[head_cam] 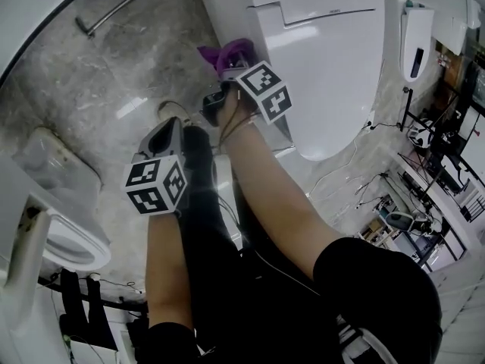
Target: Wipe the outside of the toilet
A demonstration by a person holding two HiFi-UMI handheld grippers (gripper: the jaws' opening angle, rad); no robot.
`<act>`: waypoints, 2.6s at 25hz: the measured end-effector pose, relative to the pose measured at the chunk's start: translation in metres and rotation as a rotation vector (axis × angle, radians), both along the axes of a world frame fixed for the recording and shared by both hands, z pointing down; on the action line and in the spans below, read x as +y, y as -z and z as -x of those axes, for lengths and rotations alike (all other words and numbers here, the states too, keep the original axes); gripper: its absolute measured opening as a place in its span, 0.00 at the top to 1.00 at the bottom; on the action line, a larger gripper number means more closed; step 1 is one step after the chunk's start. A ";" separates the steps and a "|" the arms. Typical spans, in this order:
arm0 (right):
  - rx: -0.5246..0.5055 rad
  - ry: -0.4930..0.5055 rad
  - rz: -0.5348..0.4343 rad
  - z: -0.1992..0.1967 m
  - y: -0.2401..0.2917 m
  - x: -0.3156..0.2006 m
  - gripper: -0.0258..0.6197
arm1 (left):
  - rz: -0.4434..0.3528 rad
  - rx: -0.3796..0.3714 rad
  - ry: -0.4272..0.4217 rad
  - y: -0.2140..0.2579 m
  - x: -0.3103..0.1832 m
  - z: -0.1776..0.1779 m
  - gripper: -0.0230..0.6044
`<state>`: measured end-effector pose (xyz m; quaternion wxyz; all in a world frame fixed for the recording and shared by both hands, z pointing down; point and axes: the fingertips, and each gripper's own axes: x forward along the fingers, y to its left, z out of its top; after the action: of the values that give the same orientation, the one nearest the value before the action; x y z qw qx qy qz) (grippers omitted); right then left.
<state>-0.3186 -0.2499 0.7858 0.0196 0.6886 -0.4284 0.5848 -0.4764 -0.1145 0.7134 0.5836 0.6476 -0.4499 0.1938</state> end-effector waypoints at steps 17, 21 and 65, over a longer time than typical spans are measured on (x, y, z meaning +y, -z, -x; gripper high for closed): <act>-0.014 0.053 -0.079 0.071 0.003 -0.123 0.82 | -0.019 -0.016 -0.010 -0.015 -0.015 0.049 0.95; 0.014 0.047 -0.093 0.080 0.001 -0.139 0.82 | -0.018 -0.016 0.001 -0.015 -0.012 0.056 0.96; 0.440 0.771 -0.992 -0.364 0.654 0.240 0.81 | -0.801 -0.282 0.168 0.576 0.185 -0.369 0.95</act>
<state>0.0450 -0.0100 0.1316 -0.0050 0.5166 -0.8484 0.1151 -0.1077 0.0706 0.1378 0.2327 0.7513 -0.6161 0.0423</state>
